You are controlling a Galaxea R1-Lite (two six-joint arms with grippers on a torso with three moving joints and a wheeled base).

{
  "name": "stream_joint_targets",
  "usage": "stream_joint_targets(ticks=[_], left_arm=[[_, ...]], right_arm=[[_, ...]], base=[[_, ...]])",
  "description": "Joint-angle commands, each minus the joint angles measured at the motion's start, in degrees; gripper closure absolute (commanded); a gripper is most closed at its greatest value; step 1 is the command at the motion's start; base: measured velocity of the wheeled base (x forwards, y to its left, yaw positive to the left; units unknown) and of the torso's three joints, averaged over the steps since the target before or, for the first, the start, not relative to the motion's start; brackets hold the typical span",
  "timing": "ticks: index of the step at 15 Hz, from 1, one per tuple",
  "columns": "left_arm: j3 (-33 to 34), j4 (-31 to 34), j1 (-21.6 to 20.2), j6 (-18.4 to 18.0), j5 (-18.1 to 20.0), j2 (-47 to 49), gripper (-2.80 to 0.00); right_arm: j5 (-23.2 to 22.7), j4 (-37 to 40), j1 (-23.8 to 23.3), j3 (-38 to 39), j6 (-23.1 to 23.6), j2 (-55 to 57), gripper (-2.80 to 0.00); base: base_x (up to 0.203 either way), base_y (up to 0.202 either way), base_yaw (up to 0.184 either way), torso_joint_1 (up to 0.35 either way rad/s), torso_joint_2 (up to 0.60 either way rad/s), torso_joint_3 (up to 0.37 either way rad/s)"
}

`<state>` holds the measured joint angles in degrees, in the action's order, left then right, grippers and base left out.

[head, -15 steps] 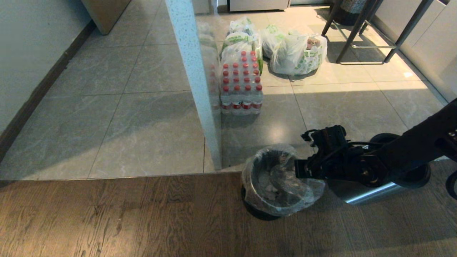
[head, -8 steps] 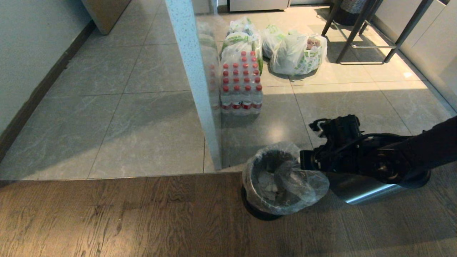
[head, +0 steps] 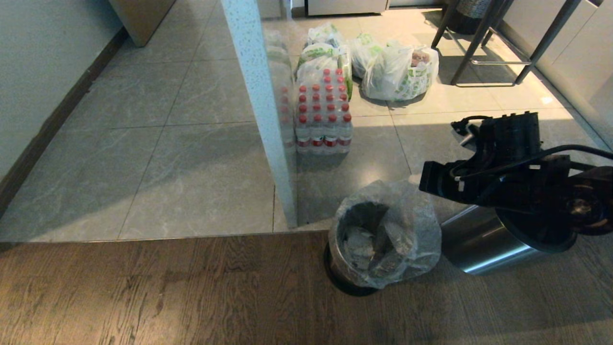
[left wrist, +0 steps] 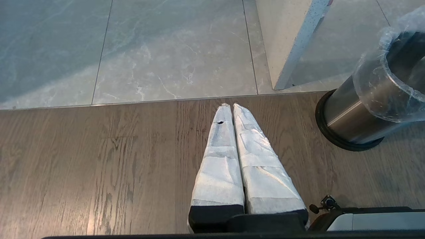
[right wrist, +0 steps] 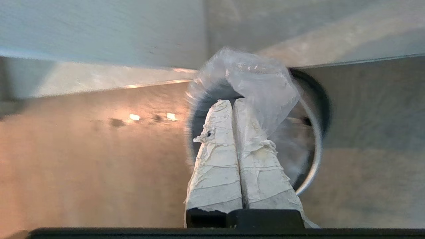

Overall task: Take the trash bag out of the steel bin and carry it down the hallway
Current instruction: Pick up the trash bag

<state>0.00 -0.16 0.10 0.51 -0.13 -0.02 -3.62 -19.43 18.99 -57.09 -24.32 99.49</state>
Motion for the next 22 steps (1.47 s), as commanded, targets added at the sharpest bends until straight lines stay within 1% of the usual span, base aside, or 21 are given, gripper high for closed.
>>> stream_joint_targets(ticks=[1, 4, 6, 8, 10, 13, 15, 18, 20, 22], left_arm=[[0.1, 0.0, 0.0, 0.0, 0.0, 0.0, 0.00], [0.1, 0.0, 0.0, 0.0, 0.0, 0.0, 0.00], [0.1, 0.0, 0.0, 0.0, 0.0, 0.0, 0.00], [0.1, 0.0, 0.0, 0.0, 0.0, 0.0, 0.00], [0.1, 0.0, 0.0, 0.0, 0.0, 0.0, 0.00], [0.1, 0.0, 0.0, 0.0, 0.0, 0.0, 0.00], [0.1, 0.0, 0.0, 0.0, 0.0, 0.0, 0.00], [0.1, 0.0, 0.0, 0.0, 0.0, 0.0, 0.00], [0.1, 0.0, 0.0, 0.0, 0.0, 0.0, 0.00], [0.0, 0.0, 0.0, 0.0, 0.0, 0.0, 0.00]], right_arm=[[-0.9, 2.2, 0.1, -1.7, -2.1, -4.1, 0.00], [-1.3, 4.5, 1.5, -4.7, -3.4, -5.5, 0.00], [-1.2, 6.3, 4.6, -7.9, -4.4, -5.4, 0.00], [-1.3, 6.8, 6.1, -10.3, -4.3, -4.4, 0.00], [-1.8, 7.6, 7.3, -10.0, -3.5, -3.9, 0.00], [-2.1, 9.7, 11.1, -9.7, -0.4, 1.1, 0.00], [-1.7, 9.6, 12.6, -9.4, 0.2, 4.9, 0.00], [2.7, 9.7, 14.6, -6.5, 4.3, 10.6, 0.00], [3.4, 9.3, 15.1, -6.4, 5.1, 11.7, 0.00], [5.5, 8.8, 15.8, -7.3, 7.6, 16.3, 0.00]], base=[[0.000, 0.000, 0.000, 0.000, 0.00, 0.000], [0.000, 0.000, 0.000, 0.000, 0.00, 0.000], [0.000, 0.000, 0.000, 0.000, 0.00, 0.000], [0.000, 0.000, 0.000, 0.000, 0.00, 0.000], [0.000, 0.000, 0.000, 0.000, 0.00, 0.000], [0.000, 0.000, 0.000, 0.000, 0.00, 0.000], [0.000, 0.000, 0.000, 0.000, 0.00, 0.000], [0.000, 0.000, 0.000, 0.000, 0.00, 0.000], [0.000, 0.000, 0.000, 0.000, 0.00, 0.000], [0.000, 0.000, 0.000, 0.000, 0.00, 0.000]])
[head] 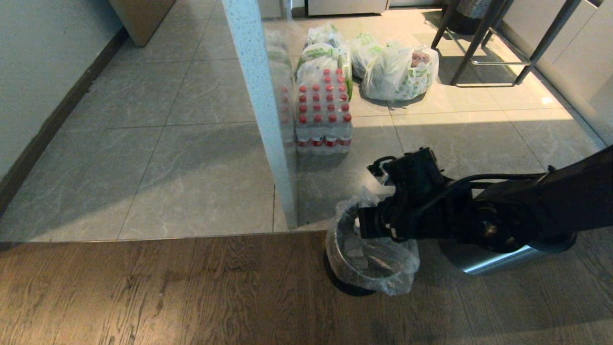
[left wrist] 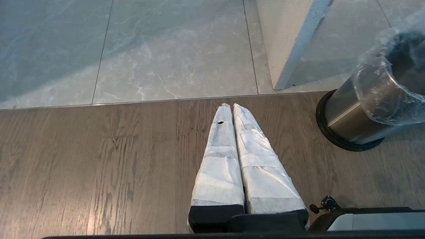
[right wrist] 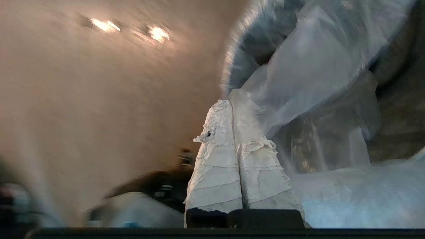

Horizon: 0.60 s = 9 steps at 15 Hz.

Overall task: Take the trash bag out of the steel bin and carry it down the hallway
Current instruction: Pick up the trash bag

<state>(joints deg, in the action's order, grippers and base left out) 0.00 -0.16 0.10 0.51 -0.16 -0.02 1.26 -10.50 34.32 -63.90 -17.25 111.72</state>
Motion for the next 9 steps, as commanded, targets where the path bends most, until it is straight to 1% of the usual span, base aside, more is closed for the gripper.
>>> stream_joint_targets(ticks=[1, 4, 5, 6, 8, 9], left_arm=[[0.1, 0.0, 0.0, 0.0, 0.0, -0.1, 0.00], [0.1, 0.0, 0.0, 0.0, 0.0, 0.0, 0.00], [0.0, 0.0, 0.0, 0.0, 0.0, 0.0, 0.00], [0.1, 0.0, 0.0, 0.0, 0.0, 0.0, 0.00], [0.0, 0.0, 0.0, 0.0, 0.0, 0.0, 0.00], [0.1, 0.0, 0.0, 0.0, 0.0, -0.1, 0.00]], right_arm=[[1.6, -0.4, 0.7, -1.0, 1.6, 5.5, 0.00], [3.0, -0.9, 0.7, -1.4, 2.6, 8.6, 0.00], [4.5, -1.1, 0.7, -1.8, 4.3, 10.0, 0.00], [5.9, -2.3, 0.7, -2.1, 5.8, 11.3, 0.00], [6.7, -6.2, 0.7, -2.3, 6.2, 13.1, 0.00], [6.7, -6.5, 0.7, -2.3, 6.2, 13.3, 0.00]], base=[[0.000, 0.000, 0.000, 0.000, 0.00, 0.000], [0.000, 0.000, 0.000, 0.000, 0.00, 0.000], [0.000, 0.000, 0.000, 0.000, 0.00, 0.000], [0.000, 0.000, 0.000, 0.000, 0.00, 0.000], [0.000, 0.000, 0.000, 0.000, 0.00, 0.000], [0.000, 0.000, 0.000, 0.000, 0.00, 0.000]])
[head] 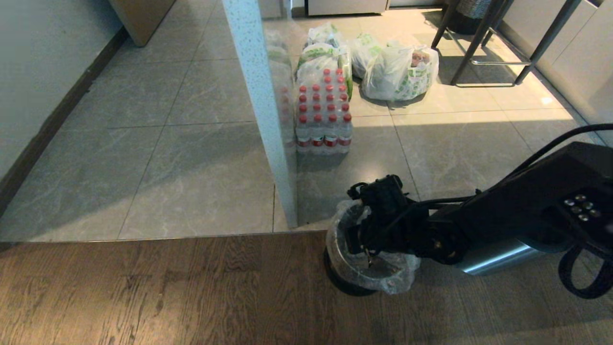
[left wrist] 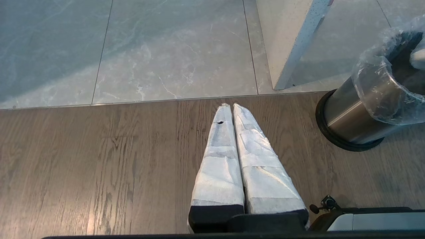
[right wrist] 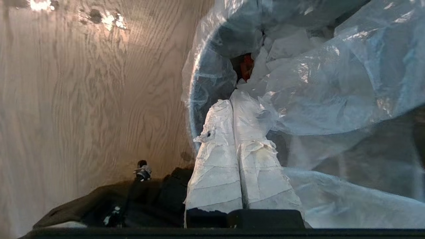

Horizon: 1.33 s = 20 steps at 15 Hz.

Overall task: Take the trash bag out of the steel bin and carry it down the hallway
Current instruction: Pick up the trash bag

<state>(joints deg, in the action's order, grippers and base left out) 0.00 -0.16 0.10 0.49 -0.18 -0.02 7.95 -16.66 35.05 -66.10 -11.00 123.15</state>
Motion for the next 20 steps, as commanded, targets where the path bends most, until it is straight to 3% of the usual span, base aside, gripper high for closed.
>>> stream_joint_targets(ticks=[1, 3, 4, 12, 20], left_arm=[[0.1, 0.0, 0.0, 0.0, 0.0, 0.0, 0.00], [0.1, 0.0, 0.0, 0.0, 0.0, 0.0, 0.00], [0.0, 0.0, 0.0, 0.0, 0.0, 0.0, 0.00], [0.1, 0.0, 0.0, 0.0, 0.0, 0.0, 0.00], [0.1, 0.0, 0.0, 0.0, 0.0, 0.0, 0.00]], right_arm=[[0.0, 0.0, 0.0, -0.1, -0.3, 1.9, 0.00], [-0.4, -0.4, -0.2, 0.2, -0.6, 1.9, 0.00], [-0.4, -0.7, -0.2, 0.0, -0.6, 2.1, -2.80], [-0.4, -2.8, -0.6, -1.8, -0.8, 5.6, -2.80], [-0.9, -3.1, -4.3, -3.0, -0.4, 6.4, -2.80]], base=[[0.000, 0.000, 0.000, 0.000, 0.00, 0.000], [0.000, 0.000, 0.000, 0.000, 0.00, 0.000], [0.000, 0.000, 0.000, 0.000, 0.00, 0.000], [0.000, 0.000, 0.000, 0.000, 0.00, 0.000], [0.000, 0.000, 0.000, 0.000, 0.00, 0.000]])
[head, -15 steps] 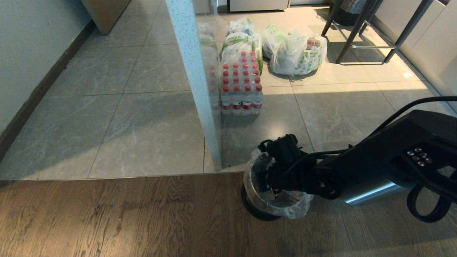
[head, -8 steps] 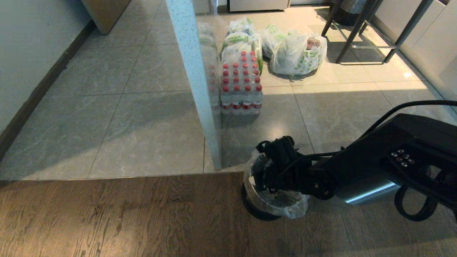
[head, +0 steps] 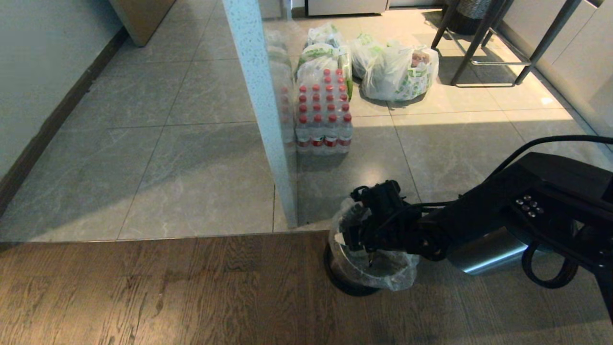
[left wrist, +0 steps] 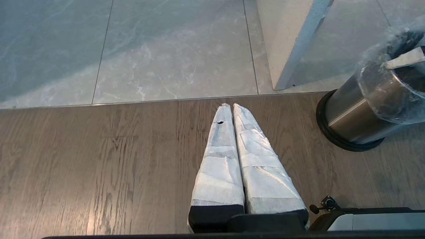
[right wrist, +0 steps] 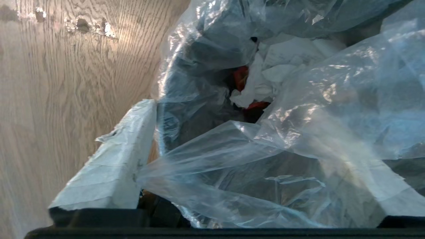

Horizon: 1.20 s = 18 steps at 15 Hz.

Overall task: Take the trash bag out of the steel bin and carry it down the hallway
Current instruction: Pick up the trash bag

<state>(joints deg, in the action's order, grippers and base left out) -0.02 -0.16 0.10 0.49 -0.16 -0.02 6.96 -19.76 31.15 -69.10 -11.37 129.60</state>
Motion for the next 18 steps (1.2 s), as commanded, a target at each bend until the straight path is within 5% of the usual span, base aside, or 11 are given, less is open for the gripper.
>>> stream_joint_targets(ticks=[1, 18], left_arm=[[0.1, 0.0, 0.0, 0.0, 0.0, 0.0, 0.00], [0.1, 0.0, 0.0, 0.0, 0.0, 0.0, 0.00]], right_arm=[[0.1, 0.0, -0.5, 0.1, -0.1, 0.0, -2.80], [-4.2, 3.0, -1.3, 2.5, -1.2, -3.4, -2.80]], base=[[0.000, 0.000, 0.000, 0.000, 0.00, 0.000], [0.000, 0.000, 0.000, 0.000, 0.00, 0.000]])
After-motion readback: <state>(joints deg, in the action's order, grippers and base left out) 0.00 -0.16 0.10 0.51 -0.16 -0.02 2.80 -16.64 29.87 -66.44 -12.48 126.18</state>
